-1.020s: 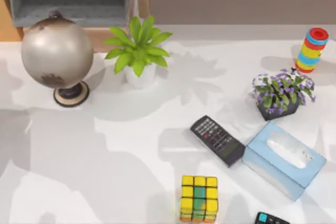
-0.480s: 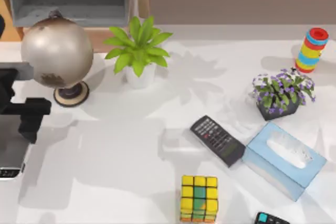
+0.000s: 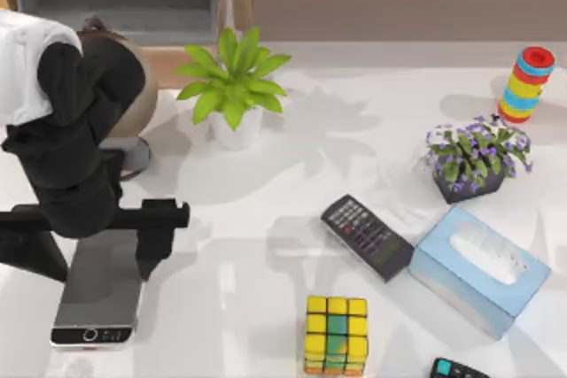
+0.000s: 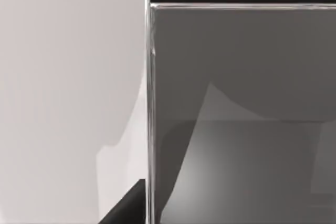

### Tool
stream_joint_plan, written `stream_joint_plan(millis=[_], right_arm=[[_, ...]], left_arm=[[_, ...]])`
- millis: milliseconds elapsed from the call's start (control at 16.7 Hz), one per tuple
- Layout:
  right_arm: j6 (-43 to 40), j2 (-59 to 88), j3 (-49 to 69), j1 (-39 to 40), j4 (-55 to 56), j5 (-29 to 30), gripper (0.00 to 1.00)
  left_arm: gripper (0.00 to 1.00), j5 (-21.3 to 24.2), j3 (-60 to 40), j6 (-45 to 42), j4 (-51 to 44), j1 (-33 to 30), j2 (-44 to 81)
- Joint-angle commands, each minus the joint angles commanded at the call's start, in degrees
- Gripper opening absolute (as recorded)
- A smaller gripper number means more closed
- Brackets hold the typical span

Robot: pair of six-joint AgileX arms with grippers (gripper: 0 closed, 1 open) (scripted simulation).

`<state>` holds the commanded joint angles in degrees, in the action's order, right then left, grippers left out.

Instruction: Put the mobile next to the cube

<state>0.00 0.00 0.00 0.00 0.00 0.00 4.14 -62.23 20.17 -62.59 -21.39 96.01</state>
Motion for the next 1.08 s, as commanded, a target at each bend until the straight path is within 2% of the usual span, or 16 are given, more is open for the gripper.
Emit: stream_joint_plan(millis=[300, 540, 780, 1080], right_arm=[[0.0, 0.0, 0.0, 0.0, 0.0, 0.0, 1.00], [0.0, 0.0, 0.0, 0.0, 0.0, 0.0, 1.00], [0.0, 0.0, 0.0, 0.0, 0.0, 0.0, 1.00], [0.0, 0.0, 0.0, 0.0, 0.0, 0.0, 1.00]], left_arm=[[0.00, -1.5, 1.0, 11.8, 1.4, -11.5, -2.6], [0.00, -3.3, 2.0, 18.2, 2.8, -18.1, -4.6], [0.00, -4.5, 2.5, 20.9, 3.6, -21.0, -5.7], [0.00, -4.4, 2.4, 20.8, 3.5, -20.8, -5.5]])
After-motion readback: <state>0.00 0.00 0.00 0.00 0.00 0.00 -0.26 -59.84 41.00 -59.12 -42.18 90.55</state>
